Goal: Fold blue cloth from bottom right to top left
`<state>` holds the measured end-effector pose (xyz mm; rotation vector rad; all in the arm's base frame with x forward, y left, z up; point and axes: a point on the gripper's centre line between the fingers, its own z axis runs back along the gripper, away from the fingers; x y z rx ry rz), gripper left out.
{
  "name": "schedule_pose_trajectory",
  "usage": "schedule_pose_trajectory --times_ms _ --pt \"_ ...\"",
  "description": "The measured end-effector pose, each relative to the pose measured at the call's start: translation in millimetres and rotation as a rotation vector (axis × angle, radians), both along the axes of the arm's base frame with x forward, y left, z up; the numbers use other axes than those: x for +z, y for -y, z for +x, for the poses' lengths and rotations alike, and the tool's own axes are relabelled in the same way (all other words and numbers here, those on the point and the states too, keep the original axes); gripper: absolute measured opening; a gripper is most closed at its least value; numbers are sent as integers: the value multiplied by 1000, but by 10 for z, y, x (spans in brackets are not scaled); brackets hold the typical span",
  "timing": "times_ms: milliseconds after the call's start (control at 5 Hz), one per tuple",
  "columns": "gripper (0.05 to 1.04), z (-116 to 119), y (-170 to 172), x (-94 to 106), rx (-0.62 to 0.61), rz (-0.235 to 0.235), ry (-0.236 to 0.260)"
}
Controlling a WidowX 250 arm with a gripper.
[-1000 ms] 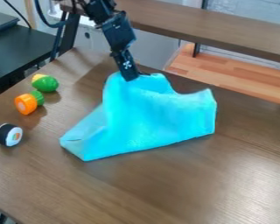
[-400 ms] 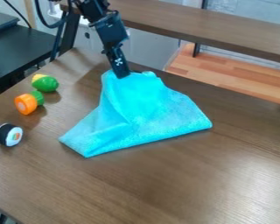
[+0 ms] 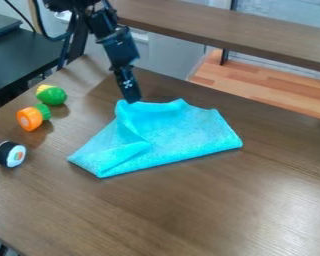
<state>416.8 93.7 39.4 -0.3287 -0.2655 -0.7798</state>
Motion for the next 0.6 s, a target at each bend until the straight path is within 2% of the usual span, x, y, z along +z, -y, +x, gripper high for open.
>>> schedule_pose_trajectory --times_ms 200,400,600 --pt "1007 -90 -38 -120 0 15 -4" --pt "1004 -170 -30 271 10 9 87" --pt "1001 -438 63 596 0 -16 127"
